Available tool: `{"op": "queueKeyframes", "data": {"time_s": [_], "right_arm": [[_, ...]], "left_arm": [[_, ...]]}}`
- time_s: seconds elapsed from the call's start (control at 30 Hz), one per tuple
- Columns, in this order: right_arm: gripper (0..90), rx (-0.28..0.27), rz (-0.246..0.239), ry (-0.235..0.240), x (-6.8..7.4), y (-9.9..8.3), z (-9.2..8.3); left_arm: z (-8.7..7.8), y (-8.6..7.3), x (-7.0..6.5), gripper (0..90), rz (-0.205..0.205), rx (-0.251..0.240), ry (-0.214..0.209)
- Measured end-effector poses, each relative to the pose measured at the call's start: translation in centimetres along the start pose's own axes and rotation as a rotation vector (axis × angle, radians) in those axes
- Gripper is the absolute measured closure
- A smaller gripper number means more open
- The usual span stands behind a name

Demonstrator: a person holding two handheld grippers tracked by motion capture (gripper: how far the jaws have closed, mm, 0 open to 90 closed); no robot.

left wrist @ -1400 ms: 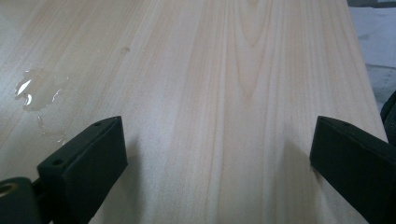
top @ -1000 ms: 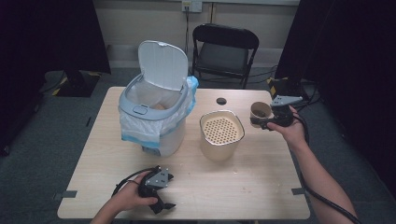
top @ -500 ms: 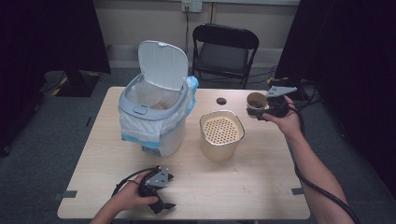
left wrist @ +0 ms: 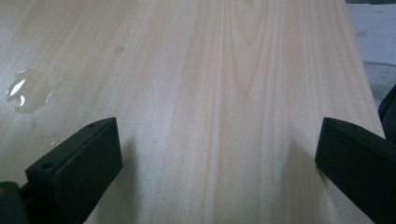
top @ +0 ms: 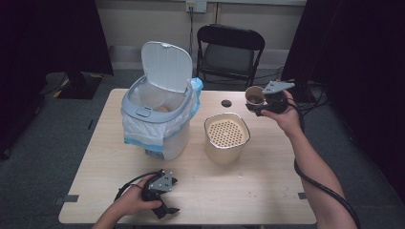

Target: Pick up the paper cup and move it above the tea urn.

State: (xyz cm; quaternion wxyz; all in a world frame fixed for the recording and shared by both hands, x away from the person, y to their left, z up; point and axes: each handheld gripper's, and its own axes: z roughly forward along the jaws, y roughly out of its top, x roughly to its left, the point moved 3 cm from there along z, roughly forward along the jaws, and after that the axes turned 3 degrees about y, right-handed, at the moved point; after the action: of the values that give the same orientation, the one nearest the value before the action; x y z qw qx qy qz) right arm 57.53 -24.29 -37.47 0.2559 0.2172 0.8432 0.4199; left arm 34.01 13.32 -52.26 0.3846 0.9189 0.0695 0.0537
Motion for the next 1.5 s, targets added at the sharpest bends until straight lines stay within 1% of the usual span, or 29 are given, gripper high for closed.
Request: {"op": "queueKeyframes", "data": {"time_s": [0.1,0.3,0.33,0.37,0.4,0.5,0.53,0.63,0.77,0.93,1.03,1.07,1.13,1.2,1.23,1.3,1.33,1.4,1.43,1.47,1.5], "right_arm": [[27.9,-0.003,-0.033,-0.006,0.2,0.4,0.2],[28.0,-0.038,-0.088,-0.021,0.6,1.3,0.5],[28.0,-0.037,-0.096,-0.022,0.7,1.4,0.5],[28.0,-0.038,-0.117,-0.029,0.9,1.6,0.5],[28.0,-0.037,-0.127,-0.030,1.0,1.7,0.5],[28.0,-0.034,-0.178,-0.034,1.5,2.1,0.3],[28.0,-0.031,-0.186,-0.033,1.6,2.1,0.3],[28.0,-0.025,-0.227,-0.051,1.9,2.4,0.1],[28.0,-0.036,-0.256,-0.058,2.4,2.8,-0.2],[28.0,-0.036,-0.312,-0.064,3.2,3.2,-0.4],[28.0,-0.021,-0.361,-0.075,3.6,3.4,-0.5],[28.0,-0.015,-0.394,-0.081,3.8,3.5,-0.5],[28.1,-0.002,-0.429,-0.091,4.1,3.6,-0.6],[28.1,0.005,-0.456,-0.096,4.3,3.8,-0.7],[28.1,0.004,-0.459,-0.095,4.3,3.8,-0.8],[28.2,0.019,-0.497,-0.107,4.6,4.0,-0.9],[28.2,0.025,-0.508,-0.110,4.7,4.0,-0.9],[28.3,0.045,-0.547,-0.110,5.0,4.1,-1.0],[28.3,0.060,-0.570,-0.114,5.2,4.2,-1.0],[28.4,0.086,-0.619,-0.127,5.3,4.3,-1.0],[28.5,0.106,-0.656,-0.137,5.6,4.3,-1.0]], "left_arm": [[0.0,0.0,0.0,0.0,-0.001,0.000,0.000],[0.0,0.0,0.0,0.0,0.000,0.003,0.000],[0.0,0.0,0.0,0.0,-0.003,0.002,0.000],[0.0,0.0,0.0,0.0,-0.002,0.001,0.000],[-0.1,0.0,0.1,0.0,0.007,0.008,0.000],[-0.1,0.0,0.1,0.0,0.009,0.009,-0.001],[-0.1,0.0,0.1,0.0,0.008,0.009,-0.001],[-0.1,0.0,0.1,0.0,0.008,0.008,0.000],[-0.1,0.0,0.1,0.0,0.009,0.008,0.000],[-0.1,0.0,0.1,0.0,0.009,0.008,0.000],[0.0,0.0,0.1,0.0,0.011,0.007,0.000],[0.0,0.0,0.1,0.0,0.011,0.007,-0.001],[0.0,0.0,0.1,0.0,0.010,0.007,-0.001],[0.0,0.0,0.1,0.0,0.009,0.006,0.000],[0.0,0.0,0.1,0.0,0.011,0.006,-0.001],[0.0,0.0,0.1,0.0,0.010,0.006,-0.001],[0.0,0.0,0.1,0.0,0.010,0.007,0.000],[0.0,0.0,0.1,0.0,0.010,0.006,-0.001],[-0.1,0.0,0.1,0.0,0.011,0.008,0.000],[0.0,0.0,0.1,0.0,0.010,0.006,-0.001],[0.0,0.0,0.1,0.0,0.010,0.007,-0.001]]}}
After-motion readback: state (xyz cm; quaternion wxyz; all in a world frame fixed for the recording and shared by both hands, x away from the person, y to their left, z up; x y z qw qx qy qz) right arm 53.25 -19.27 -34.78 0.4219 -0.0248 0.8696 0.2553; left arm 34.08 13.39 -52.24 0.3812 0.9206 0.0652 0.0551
